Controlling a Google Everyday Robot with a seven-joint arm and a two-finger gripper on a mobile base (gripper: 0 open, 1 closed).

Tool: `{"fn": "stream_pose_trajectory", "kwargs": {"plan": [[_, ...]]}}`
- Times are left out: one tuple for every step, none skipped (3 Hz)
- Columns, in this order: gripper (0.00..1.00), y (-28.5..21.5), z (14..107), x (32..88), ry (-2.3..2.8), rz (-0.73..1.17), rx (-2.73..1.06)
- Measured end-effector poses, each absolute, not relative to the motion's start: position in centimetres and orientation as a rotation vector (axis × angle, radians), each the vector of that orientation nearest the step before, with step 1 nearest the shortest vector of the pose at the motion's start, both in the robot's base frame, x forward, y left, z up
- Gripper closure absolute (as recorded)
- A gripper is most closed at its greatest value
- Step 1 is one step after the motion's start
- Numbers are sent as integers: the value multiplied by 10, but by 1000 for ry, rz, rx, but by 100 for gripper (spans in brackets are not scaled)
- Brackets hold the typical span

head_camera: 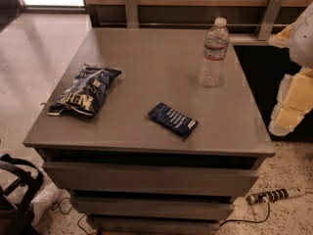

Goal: Pick water bottle

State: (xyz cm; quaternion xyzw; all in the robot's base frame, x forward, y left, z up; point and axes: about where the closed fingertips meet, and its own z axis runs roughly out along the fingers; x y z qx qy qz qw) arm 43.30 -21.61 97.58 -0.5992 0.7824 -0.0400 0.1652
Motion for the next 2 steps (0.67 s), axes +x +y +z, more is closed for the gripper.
{"fn": "stream_pose_trajectory", "kwargs": {"plan": [[0, -219, 978, 435, 2226, -114, -1696], [0, -243, 978, 446, 2220, -78, -1594]]}}
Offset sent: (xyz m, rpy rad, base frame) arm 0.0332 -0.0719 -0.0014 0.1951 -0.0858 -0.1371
